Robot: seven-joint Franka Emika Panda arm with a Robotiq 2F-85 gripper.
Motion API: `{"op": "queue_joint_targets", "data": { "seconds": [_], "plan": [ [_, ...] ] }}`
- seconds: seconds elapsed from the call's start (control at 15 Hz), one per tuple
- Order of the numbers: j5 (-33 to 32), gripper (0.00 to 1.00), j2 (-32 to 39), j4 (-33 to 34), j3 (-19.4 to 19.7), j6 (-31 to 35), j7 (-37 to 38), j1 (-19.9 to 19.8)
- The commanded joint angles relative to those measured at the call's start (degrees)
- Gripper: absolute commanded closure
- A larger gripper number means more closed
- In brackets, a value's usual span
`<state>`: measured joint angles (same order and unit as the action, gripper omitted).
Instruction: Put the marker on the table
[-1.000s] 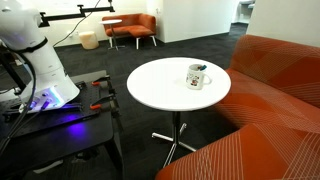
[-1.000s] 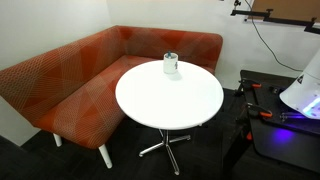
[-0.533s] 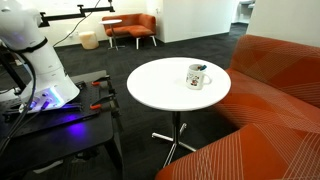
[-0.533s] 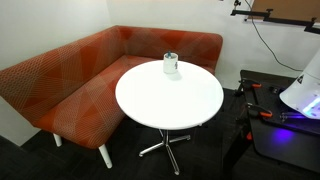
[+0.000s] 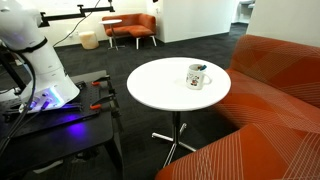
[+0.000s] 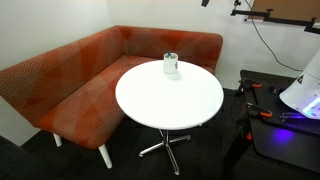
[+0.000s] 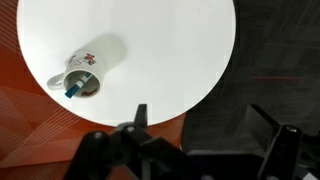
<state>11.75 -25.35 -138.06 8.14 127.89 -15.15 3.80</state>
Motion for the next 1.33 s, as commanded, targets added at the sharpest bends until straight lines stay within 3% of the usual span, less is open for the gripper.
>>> {"op": "queue_joint_targets", "data": {
  "seconds": [0.0, 0.27, 0.53, 0.87, 1.27],
  "plan": [
    [-2.35, 0.0, 2.35, -2.68, -3.54, 13.85, 5.72, -2.52],
    [-8.8, 0.0, 5.47, -4.62, -7.18, 27.97, 15.72, -6.18],
    [-19.8, 0.0, 7.94, -4.92, -12.26, 36.14, 29.72, -14.14],
    [-35.9, 0.0, 9.76, -3.65, -20.78, 39.98, 50.37, -27.28],
    [-53.91, 0.0, 11.34, 1.19, -33.06, 39.42, 78.32, -42.92]
  ]
}}
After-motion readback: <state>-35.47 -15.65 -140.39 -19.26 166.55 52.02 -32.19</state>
